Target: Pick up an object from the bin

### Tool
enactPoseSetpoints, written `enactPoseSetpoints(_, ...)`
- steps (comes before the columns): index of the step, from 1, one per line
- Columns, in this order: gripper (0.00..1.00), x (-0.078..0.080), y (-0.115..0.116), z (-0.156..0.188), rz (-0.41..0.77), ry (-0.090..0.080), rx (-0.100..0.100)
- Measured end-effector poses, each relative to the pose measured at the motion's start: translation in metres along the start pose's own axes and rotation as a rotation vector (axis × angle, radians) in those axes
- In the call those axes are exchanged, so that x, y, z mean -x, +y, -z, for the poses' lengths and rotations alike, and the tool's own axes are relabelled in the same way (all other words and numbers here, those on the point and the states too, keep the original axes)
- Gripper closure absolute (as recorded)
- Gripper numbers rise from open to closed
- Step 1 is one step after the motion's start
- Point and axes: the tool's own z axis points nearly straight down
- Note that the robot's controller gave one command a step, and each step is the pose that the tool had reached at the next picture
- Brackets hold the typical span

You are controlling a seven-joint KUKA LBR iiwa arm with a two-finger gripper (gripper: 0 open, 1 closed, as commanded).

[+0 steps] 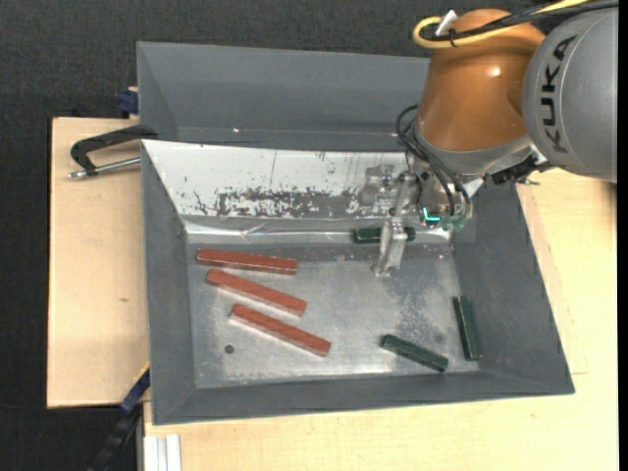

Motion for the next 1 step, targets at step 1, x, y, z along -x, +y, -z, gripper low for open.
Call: enactPoseSetpoints(1,0.00,0.0015,0.0000,0.0049,-0.001,-0.009,0.000)
